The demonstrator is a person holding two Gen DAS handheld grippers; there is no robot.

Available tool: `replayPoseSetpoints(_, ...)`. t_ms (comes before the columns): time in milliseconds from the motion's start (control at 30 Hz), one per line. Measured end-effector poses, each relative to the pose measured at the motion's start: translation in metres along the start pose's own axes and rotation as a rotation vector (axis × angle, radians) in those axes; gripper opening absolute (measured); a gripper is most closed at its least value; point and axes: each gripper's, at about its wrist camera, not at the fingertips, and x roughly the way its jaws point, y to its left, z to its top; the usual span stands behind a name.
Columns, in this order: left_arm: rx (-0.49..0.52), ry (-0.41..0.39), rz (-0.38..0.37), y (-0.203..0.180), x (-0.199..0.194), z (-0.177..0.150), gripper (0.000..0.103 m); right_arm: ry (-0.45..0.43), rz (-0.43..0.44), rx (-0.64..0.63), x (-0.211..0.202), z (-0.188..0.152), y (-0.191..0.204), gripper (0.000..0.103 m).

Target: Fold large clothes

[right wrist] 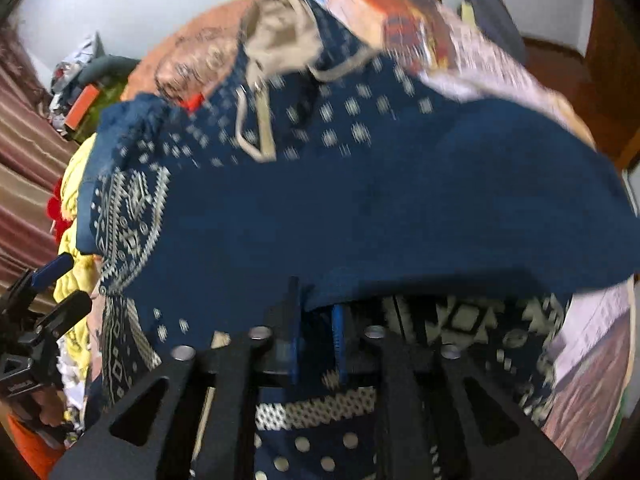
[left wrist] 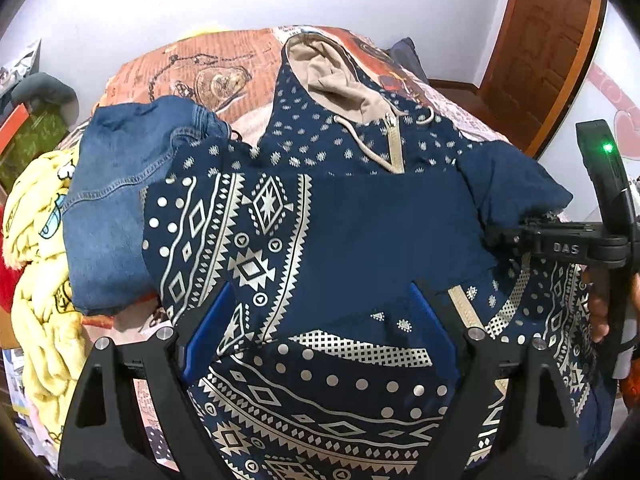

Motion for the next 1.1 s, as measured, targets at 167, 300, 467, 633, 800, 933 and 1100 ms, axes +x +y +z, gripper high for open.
replayPoseSetpoints(167,0.002,0.01,-0.007,-0.005,0.006,0.0,0.087,-0.011,0.011,0.019,-0.025,-0.009,-0.01,0.054)
replayPoseSetpoints(300,0.01,0.011,-0.012,-0.012,0.01,0.004,0.087,-0.102,-0.045,0.0,-0.058,-0.014,-0.019,0.066)
replayPoseSetpoints(467,0.024,0.009,-0.023,-0.024,0.013,0.011,0.087,-0.188,-0.07,0.106,-0.088,-0.016,-0.06,0.067)
replayPoseSetpoints(633,0.04,0.014,-0.032,-0.037,0.017,0.016,0.087,-0.217,-0.067,0.304,-0.097,-0.014,-0.124,0.067)
replayPoseSetpoints(800,0.051,0.023,-0.037,-0.045,0.024,0.019,0.087,-0.202,-0.027,0.474,-0.083,-0.014,-0.171,0.067)
replayPoseSetpoints(933,0.055,0.033,-0.034,-0.049,0.029,0.02,0.087,-0.227,0.025,0.554,-0.069,-0.01,-0.19,0.067)
replayPoseSetpoints(1100,0.054,0.038,-0.028,-0.051,0.035,0.024,0.087,-0.266,0.001,0.551,-0.063,0.002,-0.197,0.064)
